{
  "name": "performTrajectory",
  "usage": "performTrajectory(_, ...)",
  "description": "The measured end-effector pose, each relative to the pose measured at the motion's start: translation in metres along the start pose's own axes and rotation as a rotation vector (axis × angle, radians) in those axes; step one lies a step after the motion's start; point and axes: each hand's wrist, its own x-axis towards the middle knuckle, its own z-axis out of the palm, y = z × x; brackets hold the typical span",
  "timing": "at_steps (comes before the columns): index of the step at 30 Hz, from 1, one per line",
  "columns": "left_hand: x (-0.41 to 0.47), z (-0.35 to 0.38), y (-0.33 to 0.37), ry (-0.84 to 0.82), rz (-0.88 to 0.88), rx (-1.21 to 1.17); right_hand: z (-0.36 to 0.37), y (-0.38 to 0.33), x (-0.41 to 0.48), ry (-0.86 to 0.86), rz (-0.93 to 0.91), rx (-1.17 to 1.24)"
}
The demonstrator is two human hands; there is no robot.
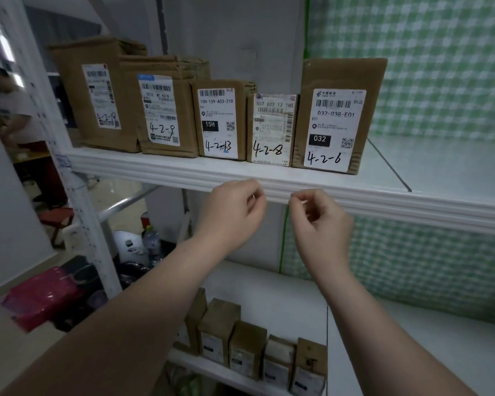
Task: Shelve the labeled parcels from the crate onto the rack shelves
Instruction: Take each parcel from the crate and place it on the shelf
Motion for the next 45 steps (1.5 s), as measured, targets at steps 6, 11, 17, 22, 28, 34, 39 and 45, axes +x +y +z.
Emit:
performTrajectory(6,-0.076,-0.048,-0.015,-0.028,-0.127,-0.017,0.016,-0.018,-0.064,-0.244,0.146,-0.005)
performTrajectory(11,-0.173,-0.122,-0.052,-0.284,-0.415,-0.026,0.055,-0.064,-0.155,-0.369,0.215,0.034)
performTrajectory(17,-0.327,-0.241,-0.107,-0.424,-0.662,0.071,0.122,-0.138,-0.308,-0.662,0.282,0.125)
performTrajectory(22,-0.441,-0.324,-0.134,-0.488,-1.018,0.12,0.172,-0.178,-0.408,-1.025,0.362,0.055)
performTrajectory(28,-0.54,-0.38,-0.15,-0.441,-1.307,0.15,0.206,-0.202,-0.488,-1.374,0.348,-0.126)
performTrajectory(34,-0.6,-0.384,-0.172,-0.48,-1.503,0.099,0.247,-0.186,-0.54,-1.627,0.432,-0.326)
performTrajectory(39,-0.621,-0.368,-0.216,-0.543,-1.621,0.015,0.291,-0.161,-0.577,-1.742,0.686,-0.376)
performTrajectory(45,-0.641,-0.335,-0.28,-0.65,-1.747,-0.078,0.341,-0.123,-0.62,-1.678,1.001,-0.432)
